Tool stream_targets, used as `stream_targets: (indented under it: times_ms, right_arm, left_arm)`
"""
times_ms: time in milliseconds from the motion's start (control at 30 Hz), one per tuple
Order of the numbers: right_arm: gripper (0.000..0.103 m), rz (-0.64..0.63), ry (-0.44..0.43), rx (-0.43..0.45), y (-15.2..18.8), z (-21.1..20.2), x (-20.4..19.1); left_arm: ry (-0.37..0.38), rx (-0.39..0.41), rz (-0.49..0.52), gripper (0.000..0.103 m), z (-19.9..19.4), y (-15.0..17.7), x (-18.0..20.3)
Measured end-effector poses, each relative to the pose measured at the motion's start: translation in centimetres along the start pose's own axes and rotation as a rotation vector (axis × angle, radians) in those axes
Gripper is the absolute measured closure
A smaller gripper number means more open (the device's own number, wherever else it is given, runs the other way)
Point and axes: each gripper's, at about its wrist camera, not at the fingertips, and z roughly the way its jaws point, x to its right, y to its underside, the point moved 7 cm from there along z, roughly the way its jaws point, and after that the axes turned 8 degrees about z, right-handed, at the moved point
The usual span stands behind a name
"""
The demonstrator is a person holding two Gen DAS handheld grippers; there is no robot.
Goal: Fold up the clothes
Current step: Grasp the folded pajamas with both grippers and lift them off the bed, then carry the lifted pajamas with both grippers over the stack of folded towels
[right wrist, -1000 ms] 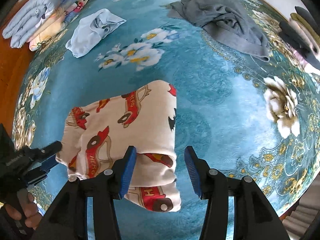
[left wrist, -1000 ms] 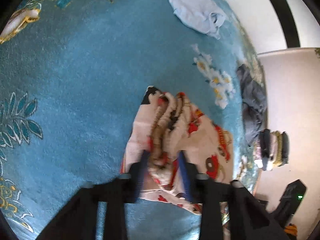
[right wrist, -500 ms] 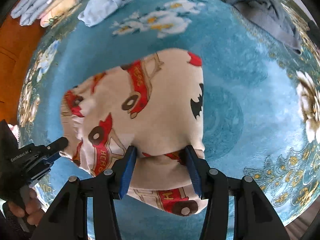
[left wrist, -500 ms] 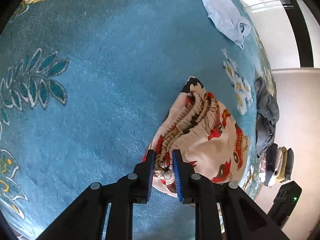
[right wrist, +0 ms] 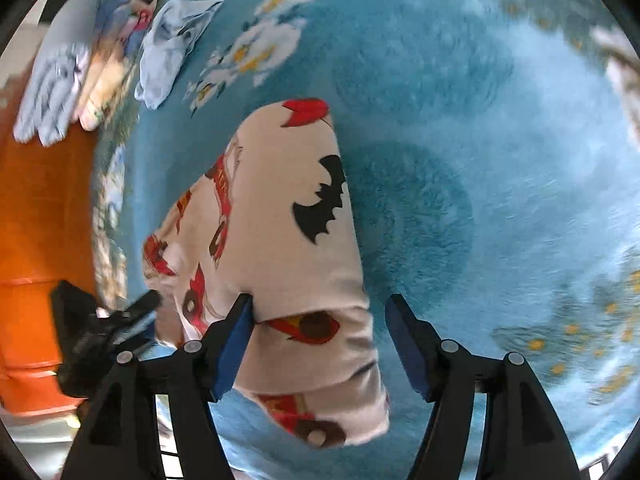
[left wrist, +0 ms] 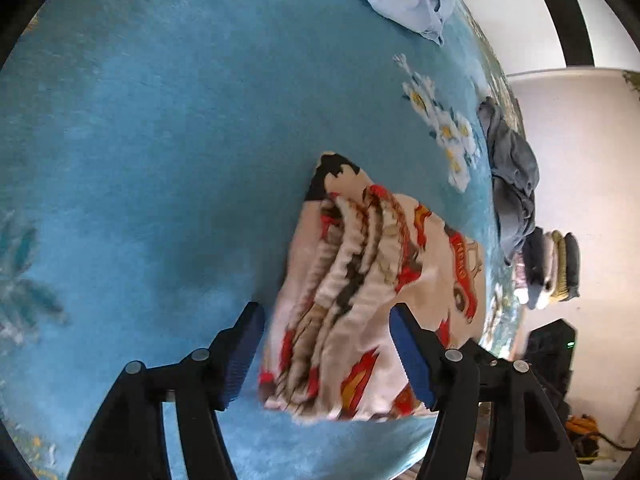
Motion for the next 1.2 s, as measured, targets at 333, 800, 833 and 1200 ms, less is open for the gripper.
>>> stream_targets:
  times_ms: [333,800,833,1200]
  right_arm:
    - [0.049,0.059,-0.052,-0.032,-0.5,0.9,-0.7]
    - [0.07,0.049,-0.095,0.042,1.3,-11.5,-6.6]
    - [0.07,0.04,-0.099,0.057,1.6,-13.0,-7.1]
    - [0.07,0.071,-0.176,0.232,-0.2,-28.7,-5.9]
  left_arm:
    - [0.008,0.027,-0.063,0.072,-0.6,0.2,-0.6]
    - [0.025,0.058,0.101,0.076,-13.5,0.9,11.9]
    - [0.031,0.06,0.12,0.076,-14.3,1.0,12.9]
    - [0.084,0.088,0.387,0.076,-16.0,0.0,32.8]
